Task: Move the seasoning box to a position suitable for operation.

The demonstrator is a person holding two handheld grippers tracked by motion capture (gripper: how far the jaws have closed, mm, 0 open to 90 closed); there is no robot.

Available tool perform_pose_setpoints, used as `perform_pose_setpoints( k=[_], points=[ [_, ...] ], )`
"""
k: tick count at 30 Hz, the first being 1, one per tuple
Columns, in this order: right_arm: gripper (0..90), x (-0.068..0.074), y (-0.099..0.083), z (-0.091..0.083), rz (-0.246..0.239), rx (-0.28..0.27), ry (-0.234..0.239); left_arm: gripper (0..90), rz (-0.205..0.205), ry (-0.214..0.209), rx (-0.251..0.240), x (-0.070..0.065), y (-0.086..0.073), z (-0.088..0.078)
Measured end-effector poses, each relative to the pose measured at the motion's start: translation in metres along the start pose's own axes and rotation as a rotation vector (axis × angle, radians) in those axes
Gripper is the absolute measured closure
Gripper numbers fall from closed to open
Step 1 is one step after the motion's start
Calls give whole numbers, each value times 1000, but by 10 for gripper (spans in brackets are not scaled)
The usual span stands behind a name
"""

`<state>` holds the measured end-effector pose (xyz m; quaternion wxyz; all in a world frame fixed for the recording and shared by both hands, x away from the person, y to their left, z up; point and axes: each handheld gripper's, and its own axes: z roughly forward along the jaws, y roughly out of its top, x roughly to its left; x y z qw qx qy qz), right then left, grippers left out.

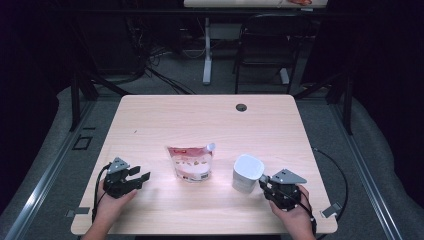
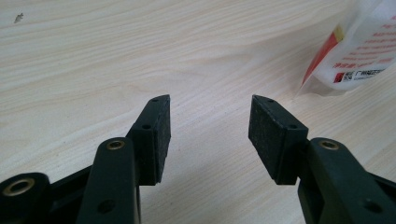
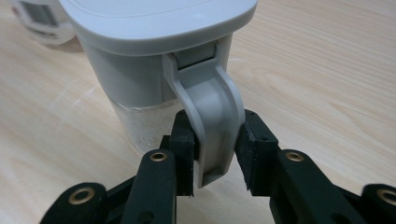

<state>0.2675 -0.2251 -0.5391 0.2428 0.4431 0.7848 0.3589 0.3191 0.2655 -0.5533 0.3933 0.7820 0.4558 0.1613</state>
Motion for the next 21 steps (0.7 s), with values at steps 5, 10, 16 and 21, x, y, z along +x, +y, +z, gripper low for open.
perform_pose_setpoints(
  k=[5,10,16,21],
  points=[
    [691,4,-3,-3,-9,-5,26,488,2,2,-9,0,0,1],
    [655,-1,-5,-2,21,-19,46,488,0,2,-11,0,-1,1],
    [630,-7,-6,-1,47,-22,47,488,-3,0,-11,0,0,1],
    [606,-15,-5,2,93,-29,16,486,-12,-4,-10,0,0,1]
  ],
)
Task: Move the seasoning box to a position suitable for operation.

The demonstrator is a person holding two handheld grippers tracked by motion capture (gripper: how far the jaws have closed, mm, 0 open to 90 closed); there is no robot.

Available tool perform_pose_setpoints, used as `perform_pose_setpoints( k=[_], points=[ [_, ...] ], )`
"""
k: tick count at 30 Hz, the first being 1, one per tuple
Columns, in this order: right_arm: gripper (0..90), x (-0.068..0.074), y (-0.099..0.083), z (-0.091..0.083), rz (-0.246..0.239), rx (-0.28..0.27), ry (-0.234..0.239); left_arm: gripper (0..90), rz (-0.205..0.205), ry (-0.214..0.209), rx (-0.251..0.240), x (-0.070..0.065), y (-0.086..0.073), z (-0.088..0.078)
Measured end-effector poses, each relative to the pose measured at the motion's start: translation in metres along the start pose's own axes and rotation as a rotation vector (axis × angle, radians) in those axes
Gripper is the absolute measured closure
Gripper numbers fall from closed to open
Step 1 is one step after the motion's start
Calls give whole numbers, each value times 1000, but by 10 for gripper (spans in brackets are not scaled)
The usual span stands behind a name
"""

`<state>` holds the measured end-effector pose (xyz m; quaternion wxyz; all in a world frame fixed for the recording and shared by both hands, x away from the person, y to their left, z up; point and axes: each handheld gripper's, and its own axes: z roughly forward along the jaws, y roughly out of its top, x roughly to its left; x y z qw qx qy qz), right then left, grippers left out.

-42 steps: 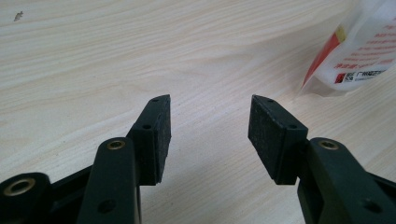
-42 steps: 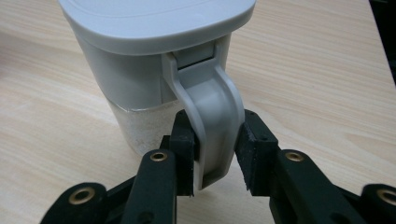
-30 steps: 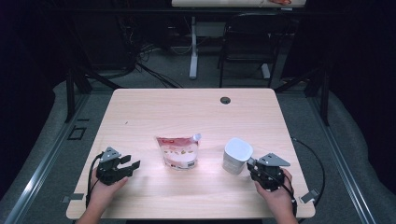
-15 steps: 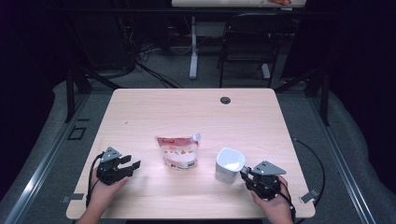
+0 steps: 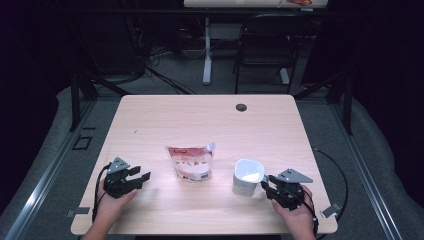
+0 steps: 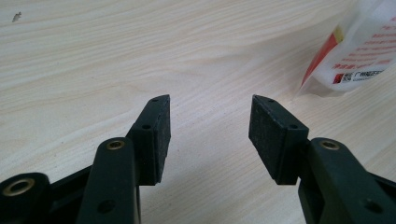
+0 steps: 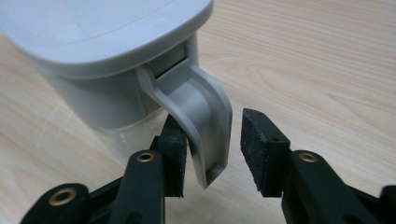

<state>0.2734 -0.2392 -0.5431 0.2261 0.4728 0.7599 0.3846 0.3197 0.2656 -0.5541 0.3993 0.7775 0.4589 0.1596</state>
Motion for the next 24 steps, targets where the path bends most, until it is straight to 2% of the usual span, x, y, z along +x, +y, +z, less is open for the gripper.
perform_pose_setpoints(
  k=[5,12,13,16,21,22,24],
  points=[
    [573,-9,2,6,31,-21,-10,481,-5,5,-11,1,0,0],
    [535,-12,6,11,21,-13,-11,476,-6,4,-7,1,0,0],
    [521,-11,7,13,38,-16,-6,476,-4,3,-6,1,0,0],
    [512,-10,8,12,46,-18,-2,476,-12,4,-12,1,0,0],
    [513,-9,7,7,38,-18,-2,476,-18,4,-17,2,0,-1],
    [552,-8,6,4,31,-8,4,477,-19,1,-19,2,0,-2],
    [556,-7,6,2,31,1,8,478,-17,-2,-20,2,1,-2]
  ],
)
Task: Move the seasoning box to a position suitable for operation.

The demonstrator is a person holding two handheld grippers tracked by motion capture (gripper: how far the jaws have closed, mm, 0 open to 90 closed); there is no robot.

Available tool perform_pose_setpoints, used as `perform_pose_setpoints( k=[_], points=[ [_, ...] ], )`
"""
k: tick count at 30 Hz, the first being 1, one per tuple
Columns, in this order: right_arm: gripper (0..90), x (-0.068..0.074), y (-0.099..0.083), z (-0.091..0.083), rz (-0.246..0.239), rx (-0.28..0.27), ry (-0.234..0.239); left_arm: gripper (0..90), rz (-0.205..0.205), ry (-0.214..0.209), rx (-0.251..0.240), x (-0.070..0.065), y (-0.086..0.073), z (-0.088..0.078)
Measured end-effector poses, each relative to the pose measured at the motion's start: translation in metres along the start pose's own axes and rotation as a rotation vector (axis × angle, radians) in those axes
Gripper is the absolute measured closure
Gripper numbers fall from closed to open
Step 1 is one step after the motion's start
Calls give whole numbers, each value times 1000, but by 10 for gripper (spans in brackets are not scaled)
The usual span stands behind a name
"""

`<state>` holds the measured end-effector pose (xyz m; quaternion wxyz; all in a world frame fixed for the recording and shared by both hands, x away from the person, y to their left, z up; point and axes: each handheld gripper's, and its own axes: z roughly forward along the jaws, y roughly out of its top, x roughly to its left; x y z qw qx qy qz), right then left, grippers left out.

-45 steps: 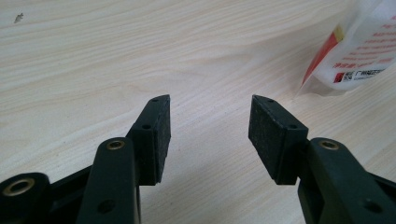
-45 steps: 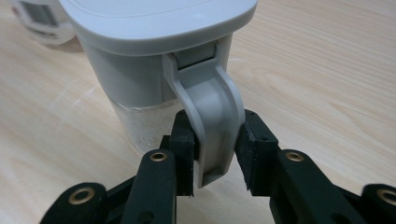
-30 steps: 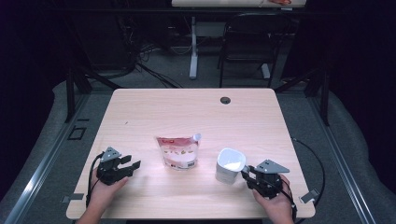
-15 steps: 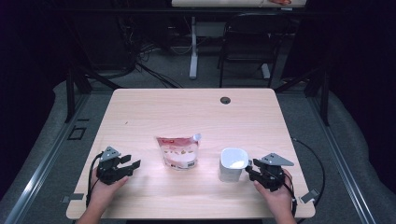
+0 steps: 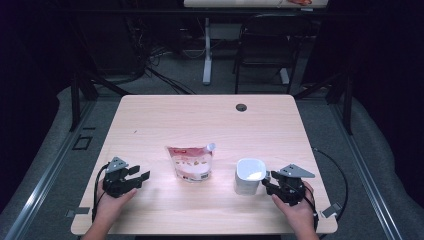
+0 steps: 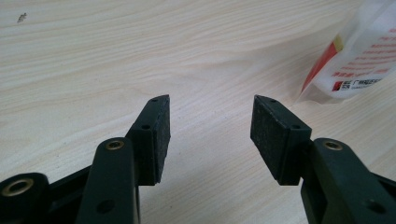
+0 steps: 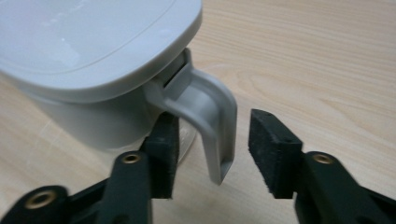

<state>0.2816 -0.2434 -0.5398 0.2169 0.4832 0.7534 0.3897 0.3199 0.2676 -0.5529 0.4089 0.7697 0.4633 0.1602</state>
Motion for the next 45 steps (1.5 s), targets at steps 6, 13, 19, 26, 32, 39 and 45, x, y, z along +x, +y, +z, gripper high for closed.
perform_pose_setpoints(
  k=[6,13,19,26,32,39,45],
  points=[
    [597,7,2,-10,-12,-7,-18,488,-10,-25,15,0,1,-1],
    [622,10,5,-20,-8,24,-12,527,4,-20,3,-2,4,-6],
    [596,11,7,-27,-45,34,-39,531,21,-13,20,-4,4,-7],
    [573,12,8,-30,-94,107,-6,545,26,-24,13,-5,4,-15],
    [530,12,10,-35,-81,108,-14,532,31,-13,13,-6,6,-19],
    [416,2,12,-41,-77,72,-12,482,18,-3,10,-5,11,-27],
    [401,-2,14,-42,-32,86,-9,493,0,-6,-2,-5,12,-31]
  ],
)
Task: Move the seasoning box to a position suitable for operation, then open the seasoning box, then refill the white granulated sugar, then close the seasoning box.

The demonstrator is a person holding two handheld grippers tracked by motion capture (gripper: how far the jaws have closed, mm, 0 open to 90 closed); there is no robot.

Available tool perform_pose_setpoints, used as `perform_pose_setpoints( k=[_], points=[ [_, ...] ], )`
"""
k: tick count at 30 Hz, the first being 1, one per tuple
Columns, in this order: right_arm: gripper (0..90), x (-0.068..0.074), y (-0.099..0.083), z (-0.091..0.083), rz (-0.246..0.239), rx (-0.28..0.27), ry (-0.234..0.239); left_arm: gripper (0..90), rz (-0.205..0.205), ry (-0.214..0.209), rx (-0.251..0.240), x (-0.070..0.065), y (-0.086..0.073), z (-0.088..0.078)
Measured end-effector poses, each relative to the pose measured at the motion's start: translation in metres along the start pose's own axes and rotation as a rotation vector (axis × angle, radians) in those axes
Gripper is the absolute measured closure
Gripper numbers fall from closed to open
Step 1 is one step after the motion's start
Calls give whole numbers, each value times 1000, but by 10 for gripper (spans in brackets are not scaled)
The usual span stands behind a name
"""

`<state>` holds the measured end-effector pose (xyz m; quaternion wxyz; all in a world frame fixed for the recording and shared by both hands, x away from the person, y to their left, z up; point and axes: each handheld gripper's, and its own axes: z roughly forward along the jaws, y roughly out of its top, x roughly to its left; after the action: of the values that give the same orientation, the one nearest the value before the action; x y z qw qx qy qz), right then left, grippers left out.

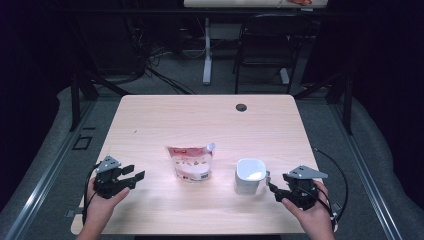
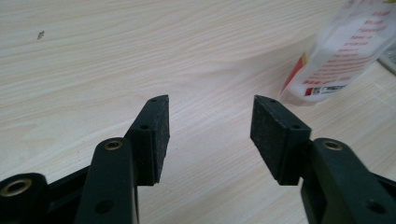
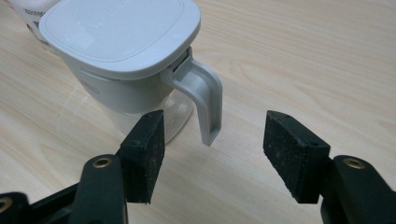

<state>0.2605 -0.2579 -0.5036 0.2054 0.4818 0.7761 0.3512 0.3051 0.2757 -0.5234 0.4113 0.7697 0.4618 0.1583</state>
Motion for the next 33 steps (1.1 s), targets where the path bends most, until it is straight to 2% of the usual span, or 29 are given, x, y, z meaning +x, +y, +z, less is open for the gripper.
perform_pose_setpoints(
  k=[3,5,8,10,12,15,17,22,29,33],
  points=[
    [524,0,3,-1,8,32,3,535,15,-1,27,0,1,-1],
    [585,1,6,-2,-4,41,19,555,25,4,31,-1,1,-1],
    [599,2,12,-4,-26,50,1,570,40,10,47,-3,1,-1],
    [601,2,17,-6,-25,54,-5,566,45,18,36,-3,0,-1],
    [623,2,21,-8,-10,39,-10,564,36,19,39,-2,0,-1],
    [672,1,28,-9,6,54,22,564,24,23,38,0,-1,0],
    [692,2,34,-9,12,61,26,564,21,23,42,1,-2,0],
    [780,3,52,-9,31,79,19,564,22,25,55,2,-2,0],
    [825,6,71,-12,24,55,16,554,20,34,60,3,-5,3],
    [837,9,73,-11,22,36,18,550,22,38,67,5,-7,5]
  ],
)
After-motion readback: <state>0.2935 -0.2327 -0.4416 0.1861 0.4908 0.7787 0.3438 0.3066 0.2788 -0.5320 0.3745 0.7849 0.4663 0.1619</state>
